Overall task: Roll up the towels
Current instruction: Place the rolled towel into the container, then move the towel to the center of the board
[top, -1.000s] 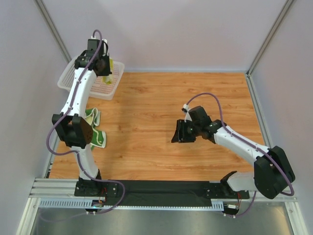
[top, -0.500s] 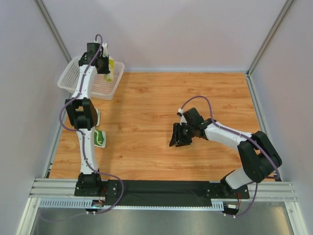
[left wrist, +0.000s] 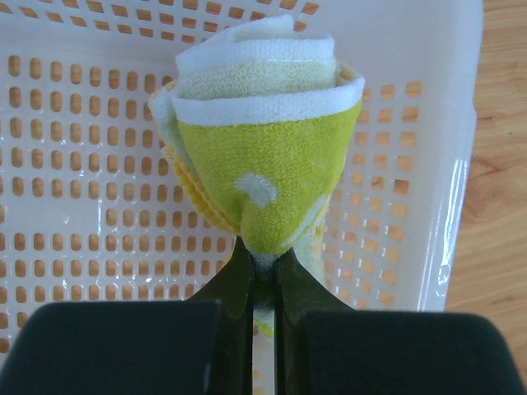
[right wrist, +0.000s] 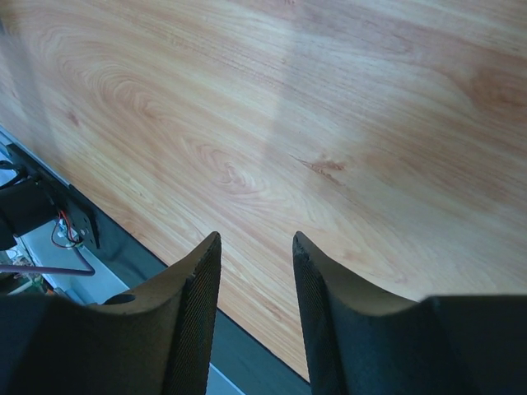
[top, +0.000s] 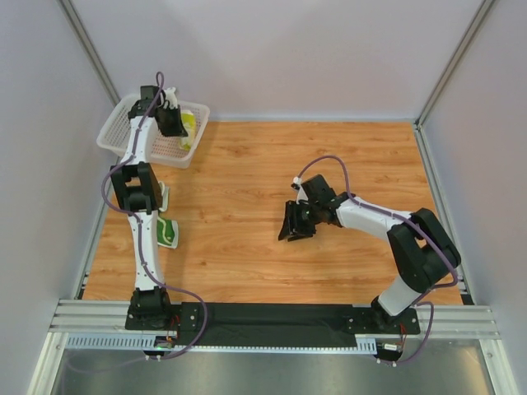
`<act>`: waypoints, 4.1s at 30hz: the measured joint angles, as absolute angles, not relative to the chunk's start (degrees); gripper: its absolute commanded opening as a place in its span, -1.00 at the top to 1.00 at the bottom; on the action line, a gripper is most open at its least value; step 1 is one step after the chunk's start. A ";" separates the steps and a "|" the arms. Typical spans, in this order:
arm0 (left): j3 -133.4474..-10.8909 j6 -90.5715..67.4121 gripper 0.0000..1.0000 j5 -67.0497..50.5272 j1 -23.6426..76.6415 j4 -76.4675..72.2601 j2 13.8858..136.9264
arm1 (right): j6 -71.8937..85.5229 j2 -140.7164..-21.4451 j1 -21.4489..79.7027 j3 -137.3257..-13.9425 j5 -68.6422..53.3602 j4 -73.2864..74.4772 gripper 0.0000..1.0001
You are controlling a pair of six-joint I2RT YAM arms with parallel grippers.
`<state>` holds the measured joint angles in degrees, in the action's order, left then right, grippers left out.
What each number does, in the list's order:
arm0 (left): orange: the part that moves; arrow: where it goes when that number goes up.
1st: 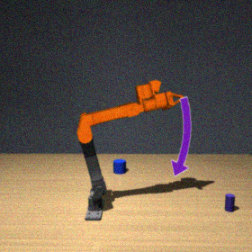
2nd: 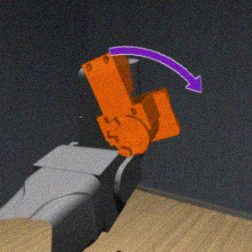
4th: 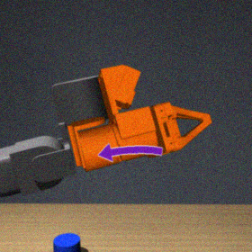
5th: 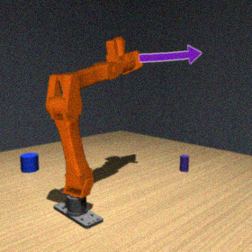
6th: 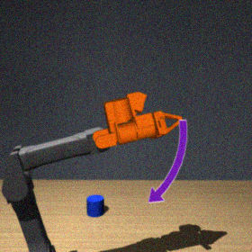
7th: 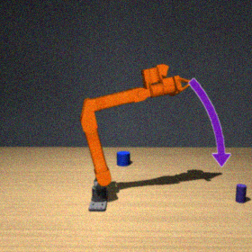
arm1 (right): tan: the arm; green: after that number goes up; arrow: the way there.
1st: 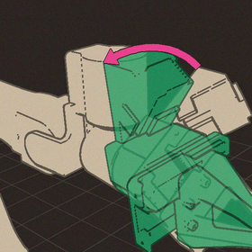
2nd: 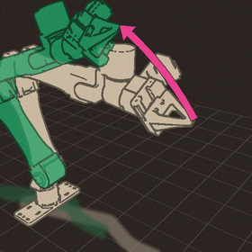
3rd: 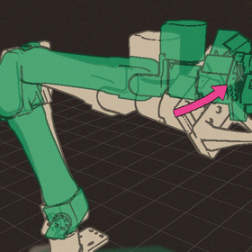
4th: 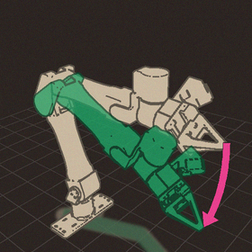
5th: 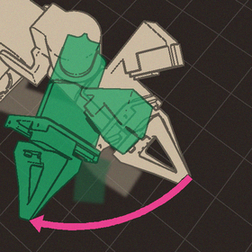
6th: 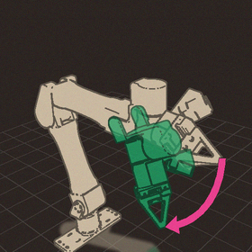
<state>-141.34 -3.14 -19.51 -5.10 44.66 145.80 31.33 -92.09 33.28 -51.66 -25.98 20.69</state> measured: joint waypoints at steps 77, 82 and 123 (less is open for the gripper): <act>-67.48 -16.56 -0.99 5.82 -7.94 47.48 76.34 | 37.06 -84.60 54.00 -56.12 -14.15 26.52 0.14; -61.71 -17.96 -0.98 4.78 -10.87 48.16 78.54 | 37.58 -81.01 54.61 -53.54 -13.02 27.11 0.13; -67.37 -28.97 -0.20 -5.54 18.74 54.33 81.47 | 32.38 -61.78 39.72 -51.03 -3.36 40.97 -0.08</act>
